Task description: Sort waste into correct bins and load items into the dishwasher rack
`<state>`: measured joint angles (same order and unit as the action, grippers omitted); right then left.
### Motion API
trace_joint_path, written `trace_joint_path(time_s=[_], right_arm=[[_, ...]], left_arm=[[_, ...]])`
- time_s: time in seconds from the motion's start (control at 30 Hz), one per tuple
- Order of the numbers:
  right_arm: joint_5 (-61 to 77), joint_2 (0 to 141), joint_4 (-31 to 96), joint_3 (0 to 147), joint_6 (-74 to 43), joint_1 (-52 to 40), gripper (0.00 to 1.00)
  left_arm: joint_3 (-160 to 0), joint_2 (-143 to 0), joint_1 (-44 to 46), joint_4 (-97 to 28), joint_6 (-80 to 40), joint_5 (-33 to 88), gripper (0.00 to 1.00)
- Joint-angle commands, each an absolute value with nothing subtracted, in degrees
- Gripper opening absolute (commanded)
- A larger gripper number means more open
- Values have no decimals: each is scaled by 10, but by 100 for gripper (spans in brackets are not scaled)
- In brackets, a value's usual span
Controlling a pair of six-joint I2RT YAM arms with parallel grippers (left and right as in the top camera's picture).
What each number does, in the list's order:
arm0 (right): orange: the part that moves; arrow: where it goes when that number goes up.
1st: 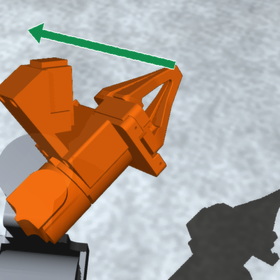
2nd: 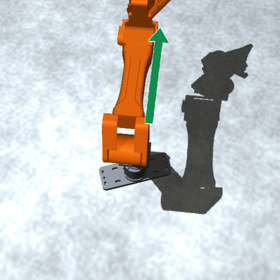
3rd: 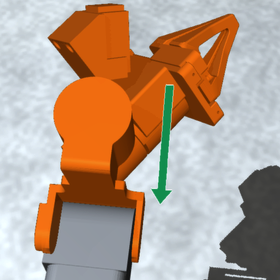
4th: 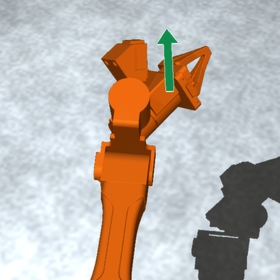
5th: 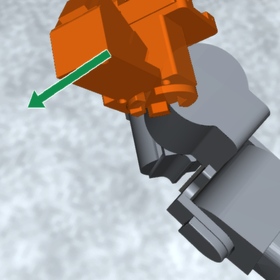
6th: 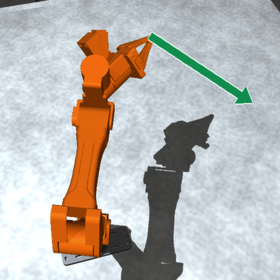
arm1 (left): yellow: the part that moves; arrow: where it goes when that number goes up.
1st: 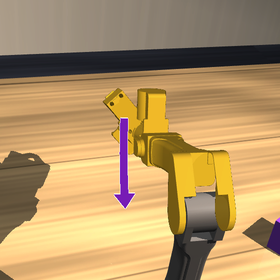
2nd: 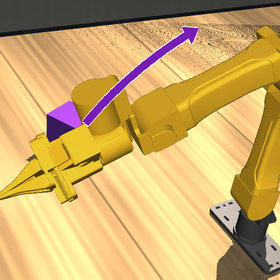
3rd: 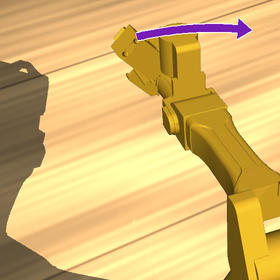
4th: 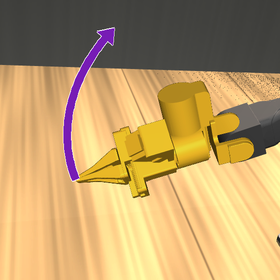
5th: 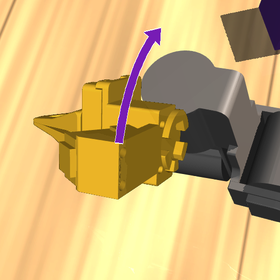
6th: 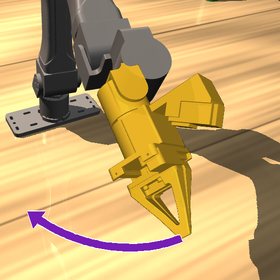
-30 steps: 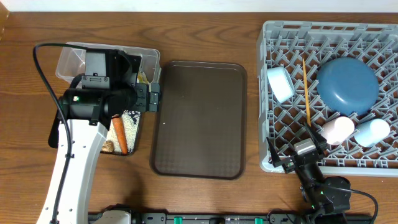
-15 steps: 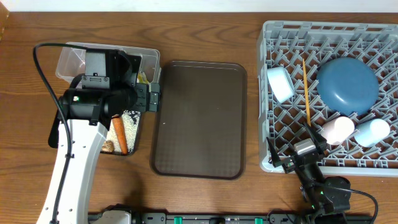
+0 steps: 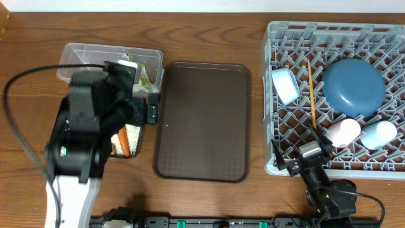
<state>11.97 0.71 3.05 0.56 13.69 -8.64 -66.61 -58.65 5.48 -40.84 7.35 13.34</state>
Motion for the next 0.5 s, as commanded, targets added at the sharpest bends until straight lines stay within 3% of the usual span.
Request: trace_joint_path(time_s=[0.0, 0.27, 0.47], right_arm=[[121, 3, 30, 3, 142, -81, 99], [121, 3, 30, 3, 142, -81, 99], [121, 3, 30, 3, 142, -81, 99]], left_arm=[[-599, -523, 56, -328, 116, 124, 98], [-352, -311, 47, -101, 139, 124, 98], [-208, -173, 36, -31, 139, 124, 98]])
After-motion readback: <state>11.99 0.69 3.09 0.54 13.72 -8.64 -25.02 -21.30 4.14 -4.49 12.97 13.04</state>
